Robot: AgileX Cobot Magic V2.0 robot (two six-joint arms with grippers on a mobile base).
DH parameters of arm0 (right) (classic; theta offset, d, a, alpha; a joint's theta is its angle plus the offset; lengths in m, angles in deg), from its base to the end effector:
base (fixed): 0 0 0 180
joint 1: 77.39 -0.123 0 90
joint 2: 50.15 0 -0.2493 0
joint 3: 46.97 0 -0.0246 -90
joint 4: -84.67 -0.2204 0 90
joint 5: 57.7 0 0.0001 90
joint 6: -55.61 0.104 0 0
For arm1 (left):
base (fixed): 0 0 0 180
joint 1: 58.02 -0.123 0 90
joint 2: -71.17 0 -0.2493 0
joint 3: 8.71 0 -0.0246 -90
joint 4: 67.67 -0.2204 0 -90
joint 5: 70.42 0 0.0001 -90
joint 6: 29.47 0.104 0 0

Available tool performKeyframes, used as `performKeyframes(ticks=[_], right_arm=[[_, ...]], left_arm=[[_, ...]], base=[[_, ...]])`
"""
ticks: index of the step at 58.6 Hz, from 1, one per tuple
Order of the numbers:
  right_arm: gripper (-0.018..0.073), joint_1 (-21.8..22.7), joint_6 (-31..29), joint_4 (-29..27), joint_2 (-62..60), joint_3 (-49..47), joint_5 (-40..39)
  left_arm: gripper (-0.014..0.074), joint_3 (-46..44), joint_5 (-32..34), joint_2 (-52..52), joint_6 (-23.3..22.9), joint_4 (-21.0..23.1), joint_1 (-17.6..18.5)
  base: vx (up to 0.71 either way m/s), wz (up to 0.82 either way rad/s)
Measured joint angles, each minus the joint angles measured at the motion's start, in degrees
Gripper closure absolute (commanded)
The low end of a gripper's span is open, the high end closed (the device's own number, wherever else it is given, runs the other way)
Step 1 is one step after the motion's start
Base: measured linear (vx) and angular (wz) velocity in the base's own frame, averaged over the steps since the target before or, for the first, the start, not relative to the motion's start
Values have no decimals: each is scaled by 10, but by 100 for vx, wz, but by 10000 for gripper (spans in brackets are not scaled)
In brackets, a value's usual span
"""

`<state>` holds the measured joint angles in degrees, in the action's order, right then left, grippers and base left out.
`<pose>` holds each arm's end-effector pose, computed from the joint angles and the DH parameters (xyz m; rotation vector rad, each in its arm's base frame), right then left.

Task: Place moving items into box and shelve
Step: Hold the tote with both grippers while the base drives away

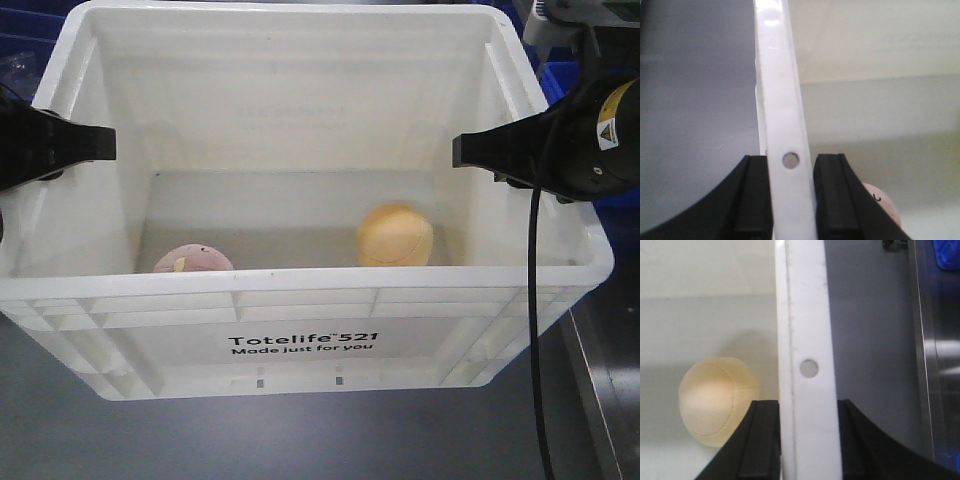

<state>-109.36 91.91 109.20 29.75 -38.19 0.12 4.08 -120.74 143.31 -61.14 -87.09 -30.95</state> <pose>0.2172 0.0924 0.3193 -0.0548 2.4299 -0.0297 0.2024 -0.0735 0.3349 0.0342 2.3026 -0.1102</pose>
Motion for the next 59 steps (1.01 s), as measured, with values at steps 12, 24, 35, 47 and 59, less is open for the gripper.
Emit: performKeyframes(ticks=[12, 24, 35, 47, 59], right_arm=[[499, 0, 0, 0, 0, 0, 0], [499, 0, 0, 0, 0, 0, 0], [499, 0, 0, 0, 0, 0, 0], [499, 0, 0, 0, 0, 0, -1], [499, 0, 0, 0, 0, 0, -1]], left_arm=[[449, 0, 0, 0, 0, 1, 0], [449, 0, 0, 0, 0, 0, 0], [449, 0, 0, 0, 0, 0, 0], [449, 0, 0, 0, 0, 0, 0], [449, 0, 0, 0, 0, 0, 0]], base=[[30, -5], [34, -3], [36, -4], [37, -7], [37, -9]])
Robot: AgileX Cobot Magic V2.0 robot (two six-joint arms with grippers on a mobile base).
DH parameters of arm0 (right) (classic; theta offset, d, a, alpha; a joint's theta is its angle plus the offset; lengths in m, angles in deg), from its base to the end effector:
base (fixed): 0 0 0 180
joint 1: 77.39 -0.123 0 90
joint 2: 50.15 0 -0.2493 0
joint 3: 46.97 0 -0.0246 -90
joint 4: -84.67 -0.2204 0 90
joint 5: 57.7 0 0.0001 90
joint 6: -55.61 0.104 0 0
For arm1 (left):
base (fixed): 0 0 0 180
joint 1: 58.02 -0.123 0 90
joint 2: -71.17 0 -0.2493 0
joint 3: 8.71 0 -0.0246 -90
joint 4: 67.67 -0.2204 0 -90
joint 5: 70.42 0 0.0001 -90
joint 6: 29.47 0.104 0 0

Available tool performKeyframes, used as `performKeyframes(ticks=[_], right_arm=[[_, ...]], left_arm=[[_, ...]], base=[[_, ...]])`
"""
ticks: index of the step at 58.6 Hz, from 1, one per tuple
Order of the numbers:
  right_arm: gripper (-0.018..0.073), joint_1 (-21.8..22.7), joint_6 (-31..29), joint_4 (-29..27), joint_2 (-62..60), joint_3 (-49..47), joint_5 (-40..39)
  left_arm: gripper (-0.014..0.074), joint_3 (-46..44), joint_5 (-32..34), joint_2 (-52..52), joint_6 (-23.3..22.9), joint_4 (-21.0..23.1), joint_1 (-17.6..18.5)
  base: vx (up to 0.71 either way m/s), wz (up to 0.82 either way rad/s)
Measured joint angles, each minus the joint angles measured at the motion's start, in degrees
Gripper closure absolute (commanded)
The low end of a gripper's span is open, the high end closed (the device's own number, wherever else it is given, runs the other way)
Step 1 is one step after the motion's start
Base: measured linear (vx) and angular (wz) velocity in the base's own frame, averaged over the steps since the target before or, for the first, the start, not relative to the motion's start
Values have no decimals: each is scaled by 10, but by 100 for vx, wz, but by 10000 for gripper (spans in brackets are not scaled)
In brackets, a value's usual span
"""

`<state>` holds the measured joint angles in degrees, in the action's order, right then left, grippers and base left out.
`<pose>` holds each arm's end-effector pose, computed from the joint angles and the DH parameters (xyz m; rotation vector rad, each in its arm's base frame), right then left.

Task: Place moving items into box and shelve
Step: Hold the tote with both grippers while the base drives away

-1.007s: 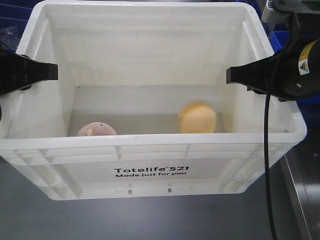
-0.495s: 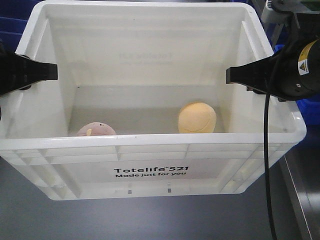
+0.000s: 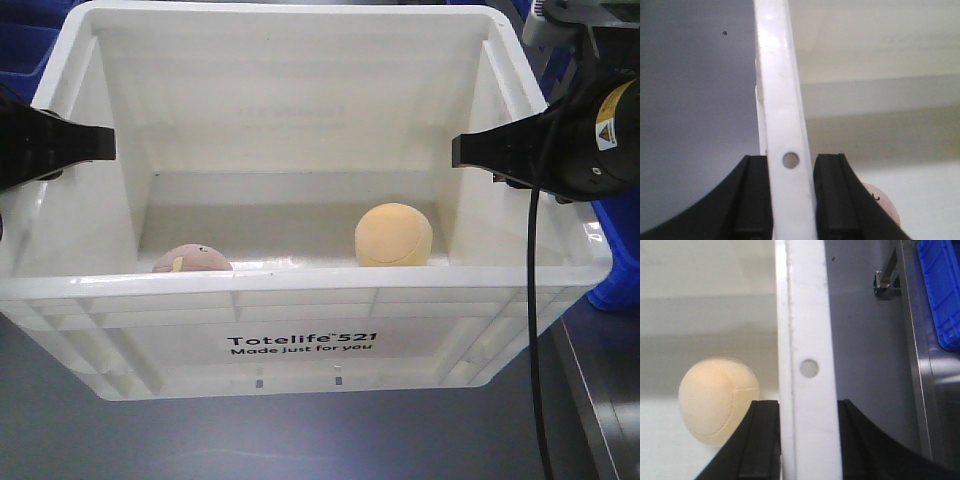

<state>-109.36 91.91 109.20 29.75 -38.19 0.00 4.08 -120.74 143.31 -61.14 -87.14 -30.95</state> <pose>0.2173 0.0926 0.3194 -0.0554 2.4282 -0.0282 0.2024 -0.0735 0.3349 0.0345 2.3023 -0.1093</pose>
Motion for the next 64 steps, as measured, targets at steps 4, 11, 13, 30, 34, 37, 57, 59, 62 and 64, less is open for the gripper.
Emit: performKeyframes(ticks=[4, 11, 13, 30, 34, 37, 57, 59, 62, 64], right_arm=[[499, 0, 0, 0, 0, 0, 0], [499, 0, 0, 0, 0, 0, 1], [499, 0, 1, 0, 0, 0, 1], [499, 0, 1, 0, 0, 0, 0], [499, 0, 1, 0, 0, 0, 0], [499, 0, 1, 0, 0, 0, 0], [499, 0, 1, 0, 0, 0, 0], [499, 0, 1, 0, 0, 0, 0], [499, 0, 1, 0, 0, 0, 0], [499, 0, 1, 0, 0, 0, 0]], left_arm=[[449, 0, 0, 0, 0, 0, 0], [449, 0, 0, 0, 0, 0, 0], [449, 0, 0, 0, 0, 0, 0], [449, 0, 0, 0, 0, 0, 0], [449, 0, 0, 0, 0, 0, 0], [449, 0, 0, 0, 0, 0, 0], [449, 0, 0, 0, 0, 0, 0], [449, 0, 0, 0, 0, 0, 0], [449, 0, 0, 0, 0, 0, 0], [449, 0, 0, 0, 0, 0, 0]], base=[[37, -9], [36, -8], [36, -6], [37, -4], [37, -2], [37, -3], [37, -2], [38, -1], [38, -1], [38, -2]])
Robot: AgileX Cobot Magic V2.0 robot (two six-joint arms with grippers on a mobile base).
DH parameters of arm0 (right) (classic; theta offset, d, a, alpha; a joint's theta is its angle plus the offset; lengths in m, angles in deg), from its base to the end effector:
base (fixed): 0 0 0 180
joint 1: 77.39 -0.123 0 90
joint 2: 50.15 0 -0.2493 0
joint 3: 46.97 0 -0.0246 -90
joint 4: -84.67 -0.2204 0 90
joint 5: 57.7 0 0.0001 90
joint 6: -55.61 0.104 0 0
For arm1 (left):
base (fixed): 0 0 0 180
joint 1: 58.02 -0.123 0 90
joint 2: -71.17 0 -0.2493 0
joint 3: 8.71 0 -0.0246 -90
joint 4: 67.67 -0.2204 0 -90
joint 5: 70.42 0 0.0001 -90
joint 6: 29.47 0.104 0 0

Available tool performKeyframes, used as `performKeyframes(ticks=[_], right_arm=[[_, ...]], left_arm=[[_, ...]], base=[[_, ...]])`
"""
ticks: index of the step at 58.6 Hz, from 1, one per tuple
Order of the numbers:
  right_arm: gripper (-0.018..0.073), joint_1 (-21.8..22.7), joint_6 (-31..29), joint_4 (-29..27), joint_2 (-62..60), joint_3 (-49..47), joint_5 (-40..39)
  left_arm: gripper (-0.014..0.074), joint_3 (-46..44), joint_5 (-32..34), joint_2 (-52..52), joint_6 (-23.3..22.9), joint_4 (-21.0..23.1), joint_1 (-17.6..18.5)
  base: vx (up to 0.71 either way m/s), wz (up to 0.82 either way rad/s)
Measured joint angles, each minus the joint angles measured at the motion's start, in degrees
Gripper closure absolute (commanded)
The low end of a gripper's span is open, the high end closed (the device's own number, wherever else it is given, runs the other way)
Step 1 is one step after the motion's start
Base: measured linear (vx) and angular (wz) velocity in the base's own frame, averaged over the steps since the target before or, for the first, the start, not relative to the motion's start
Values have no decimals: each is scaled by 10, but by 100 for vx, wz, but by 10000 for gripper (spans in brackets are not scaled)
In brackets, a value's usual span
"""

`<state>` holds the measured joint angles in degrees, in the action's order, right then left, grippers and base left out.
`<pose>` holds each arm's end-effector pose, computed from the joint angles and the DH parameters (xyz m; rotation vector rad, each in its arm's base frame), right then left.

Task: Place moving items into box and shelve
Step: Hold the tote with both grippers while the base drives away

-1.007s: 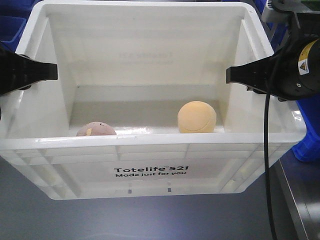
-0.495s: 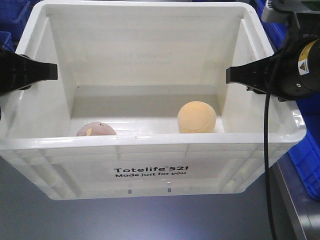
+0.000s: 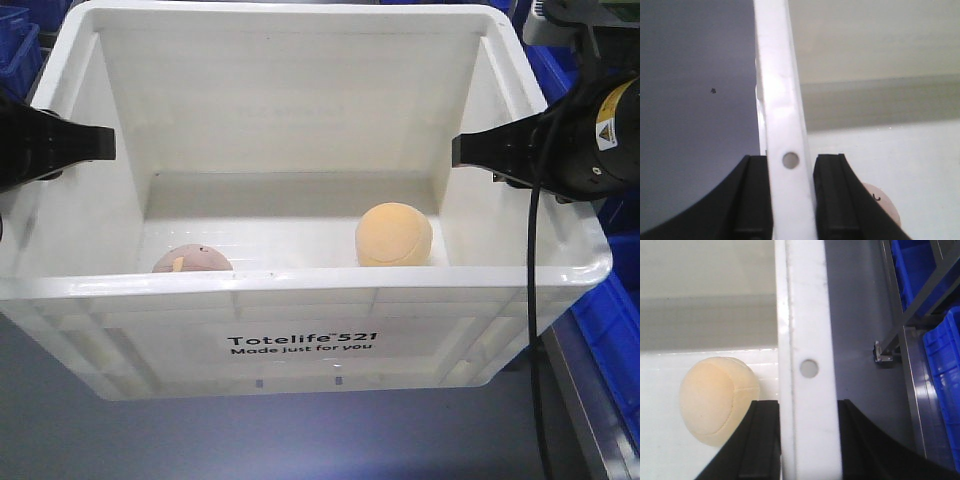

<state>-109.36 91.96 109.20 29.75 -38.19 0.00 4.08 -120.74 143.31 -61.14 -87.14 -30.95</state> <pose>0.2173 0.0926 0.3194 -0.0543 2.4283 -0.0278 0.2024 -0.0735 0.3349 0.0345 2.3023 -0.1093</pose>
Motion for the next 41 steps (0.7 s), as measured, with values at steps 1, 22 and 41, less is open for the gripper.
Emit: performKeyframes(ticks=[1, 22, 41], right_arm=[[499, 0, 0, 0, 0, 0, 0], [499, 0, 0, 0, 0, 0, 0], [499, 0, 0, 0, 0, 0, 0]], left_arm=[[449, 0, 0, 0, 0, 0, 0], [449, 0, 0, 0, 0, 0, 0], [449, 0, 0, 0, 0, 0, 0]], base=[[38, -3], [39, -3], [38, -1]])
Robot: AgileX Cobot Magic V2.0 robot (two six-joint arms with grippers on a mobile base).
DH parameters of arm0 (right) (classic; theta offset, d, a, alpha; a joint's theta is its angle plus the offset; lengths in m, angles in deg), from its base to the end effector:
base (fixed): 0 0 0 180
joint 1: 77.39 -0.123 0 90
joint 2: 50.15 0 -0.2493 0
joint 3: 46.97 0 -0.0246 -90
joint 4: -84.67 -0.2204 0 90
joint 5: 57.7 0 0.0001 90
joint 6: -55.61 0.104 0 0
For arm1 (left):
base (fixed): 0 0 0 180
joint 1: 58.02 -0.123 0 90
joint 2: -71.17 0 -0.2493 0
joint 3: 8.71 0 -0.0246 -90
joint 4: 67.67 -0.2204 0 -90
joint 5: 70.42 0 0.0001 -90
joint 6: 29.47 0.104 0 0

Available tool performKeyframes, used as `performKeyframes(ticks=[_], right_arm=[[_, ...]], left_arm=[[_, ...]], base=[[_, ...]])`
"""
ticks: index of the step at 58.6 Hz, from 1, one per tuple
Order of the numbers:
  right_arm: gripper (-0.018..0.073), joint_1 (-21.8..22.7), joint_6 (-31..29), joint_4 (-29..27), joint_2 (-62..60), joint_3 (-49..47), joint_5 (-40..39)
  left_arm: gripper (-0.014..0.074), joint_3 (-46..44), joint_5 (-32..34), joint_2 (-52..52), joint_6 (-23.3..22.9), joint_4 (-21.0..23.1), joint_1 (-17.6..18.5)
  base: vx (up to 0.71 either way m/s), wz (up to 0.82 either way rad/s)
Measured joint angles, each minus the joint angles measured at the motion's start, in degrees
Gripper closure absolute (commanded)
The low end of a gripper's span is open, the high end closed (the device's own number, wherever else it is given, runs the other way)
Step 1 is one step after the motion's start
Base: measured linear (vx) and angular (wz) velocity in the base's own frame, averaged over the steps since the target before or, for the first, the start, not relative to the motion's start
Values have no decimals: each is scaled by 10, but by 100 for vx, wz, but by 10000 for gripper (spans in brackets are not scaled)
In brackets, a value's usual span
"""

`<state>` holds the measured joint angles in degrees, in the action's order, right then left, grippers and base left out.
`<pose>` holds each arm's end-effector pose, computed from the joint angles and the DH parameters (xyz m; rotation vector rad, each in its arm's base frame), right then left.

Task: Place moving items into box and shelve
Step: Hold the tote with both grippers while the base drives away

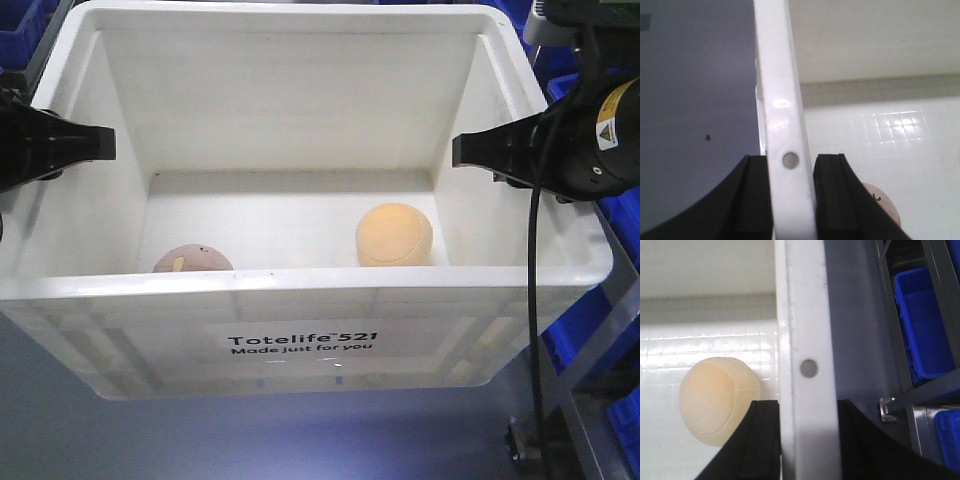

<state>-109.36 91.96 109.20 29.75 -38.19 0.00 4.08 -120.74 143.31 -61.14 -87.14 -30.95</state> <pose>0.2173 0.0926 0.3194 -0.0543 2.4283 -0.0278 0.2024 -0.0735 0.3349 0.0345 2.3023 -0.1093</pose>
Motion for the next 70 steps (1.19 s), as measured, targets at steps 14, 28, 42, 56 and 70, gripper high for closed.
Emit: performKeyframes(ticks=[14, 28, 42, 56, 70], right_arm=[[499, 0, 0, 0, 0, 0, 0], [499, 0, 0, 0, 0, 0, 0], [499, 0, 0, 0, 0, 0, 0], [499, 0, 0, 0, 0, 0, 0], [499, 0, 0, 0, 0, 0, 0]], left_arm=[[449, 0, 1, 0, 0, 0, 0], [449, 0, 1, 0, 0, 0, 0], [449, 0, 1, 0, 0, 0, 0], [449, 0, 1, 0, 0, 0, 0], [449, 0, 1, 0, 0, 0, 0]], base=[[36, 2], [35, 3], [34, 4], [34, 3], [33, 2]])
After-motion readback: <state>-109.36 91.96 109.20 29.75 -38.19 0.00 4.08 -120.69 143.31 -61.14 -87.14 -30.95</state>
